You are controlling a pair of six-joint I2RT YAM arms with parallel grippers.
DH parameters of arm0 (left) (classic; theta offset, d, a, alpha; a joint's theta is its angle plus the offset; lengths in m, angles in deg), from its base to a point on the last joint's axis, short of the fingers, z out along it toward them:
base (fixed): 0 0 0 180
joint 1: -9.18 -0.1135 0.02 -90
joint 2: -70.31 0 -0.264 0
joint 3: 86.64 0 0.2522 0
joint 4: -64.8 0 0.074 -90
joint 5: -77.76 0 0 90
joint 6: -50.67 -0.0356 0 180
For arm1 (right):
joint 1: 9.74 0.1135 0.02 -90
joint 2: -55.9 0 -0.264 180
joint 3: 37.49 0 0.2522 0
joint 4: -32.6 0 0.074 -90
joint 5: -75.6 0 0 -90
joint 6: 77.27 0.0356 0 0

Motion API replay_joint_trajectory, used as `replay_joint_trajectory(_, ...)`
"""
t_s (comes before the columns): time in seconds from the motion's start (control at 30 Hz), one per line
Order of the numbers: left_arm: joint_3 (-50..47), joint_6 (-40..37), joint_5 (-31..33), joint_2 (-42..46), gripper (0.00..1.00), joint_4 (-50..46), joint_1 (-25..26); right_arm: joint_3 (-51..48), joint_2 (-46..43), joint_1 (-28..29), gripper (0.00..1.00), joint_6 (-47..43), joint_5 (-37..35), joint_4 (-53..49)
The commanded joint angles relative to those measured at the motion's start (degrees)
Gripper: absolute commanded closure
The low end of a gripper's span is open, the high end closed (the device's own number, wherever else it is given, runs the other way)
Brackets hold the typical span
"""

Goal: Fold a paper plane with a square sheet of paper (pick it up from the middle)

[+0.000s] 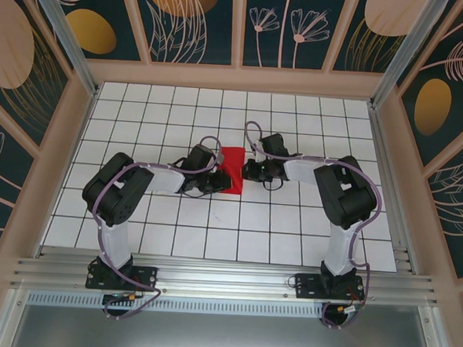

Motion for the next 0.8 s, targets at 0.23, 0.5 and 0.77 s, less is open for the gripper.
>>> replay_joint_trajectory(0.23,0.28,-2.10,1.96,-1.38,0.92,-5.17,0.21,2.20,0.54,0.16,0.93,-1.97,1.55,0.52)
replay_joint_trajectory(0.5,0.36,-2.86,2.00,-1.42,0.95,-5.87,0.22,3.27,1.49,0.16,0.92,-2.48,1.51,-0.01)
replay_joint_trajectory(0.77,0.37,-2.92,1.99,-1.47,0.95,-5.96,0.20,4.06,2.62,0.17,0.92,-3.02,1.64,-0.81)
